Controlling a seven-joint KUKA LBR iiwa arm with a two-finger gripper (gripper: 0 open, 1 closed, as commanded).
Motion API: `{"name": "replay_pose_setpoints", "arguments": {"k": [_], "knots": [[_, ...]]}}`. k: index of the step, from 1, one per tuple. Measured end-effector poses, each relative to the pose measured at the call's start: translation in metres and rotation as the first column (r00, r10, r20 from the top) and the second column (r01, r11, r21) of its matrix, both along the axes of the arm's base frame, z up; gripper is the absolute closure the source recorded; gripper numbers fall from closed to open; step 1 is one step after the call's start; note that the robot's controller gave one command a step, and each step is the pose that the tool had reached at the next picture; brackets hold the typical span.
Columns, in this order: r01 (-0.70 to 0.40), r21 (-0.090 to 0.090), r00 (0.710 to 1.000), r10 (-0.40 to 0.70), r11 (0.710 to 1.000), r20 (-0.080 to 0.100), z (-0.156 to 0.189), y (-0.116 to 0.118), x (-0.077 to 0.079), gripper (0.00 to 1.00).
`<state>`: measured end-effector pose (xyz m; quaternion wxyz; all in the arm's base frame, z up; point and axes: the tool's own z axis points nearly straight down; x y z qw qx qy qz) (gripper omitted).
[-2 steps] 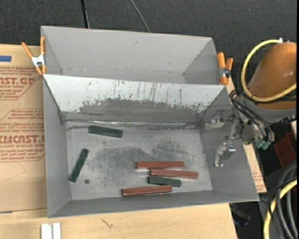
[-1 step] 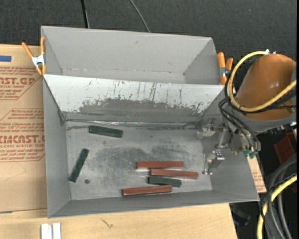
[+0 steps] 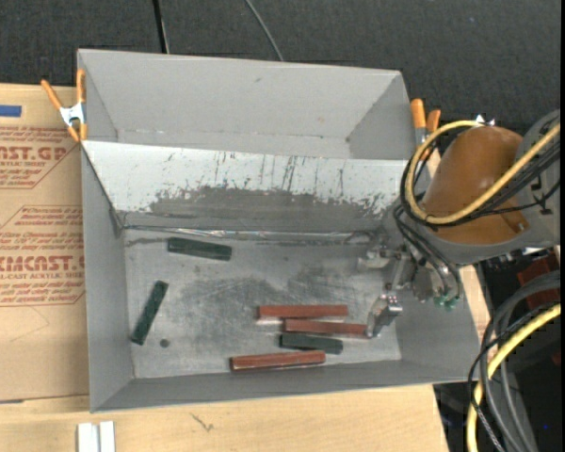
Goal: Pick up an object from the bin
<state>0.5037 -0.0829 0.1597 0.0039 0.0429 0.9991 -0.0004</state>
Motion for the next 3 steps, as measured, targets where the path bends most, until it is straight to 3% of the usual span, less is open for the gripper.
{"name": "replay_pose_setpoints", "arguments": {"k": [1,2,3], "knots": [[-0.119,-0.001,0.993,0.119,0.993,0.006,-0.085,-0.011,-0.006,1.0],[-0.12,-0.001,0.993,0.12,0.993,0.006,-0.085,-0.011,-0.006,1.0],[-0.172,-0.002,0.985,0.172,0.985,0.0,0.088,-0.027,0.021,1.0]]}}
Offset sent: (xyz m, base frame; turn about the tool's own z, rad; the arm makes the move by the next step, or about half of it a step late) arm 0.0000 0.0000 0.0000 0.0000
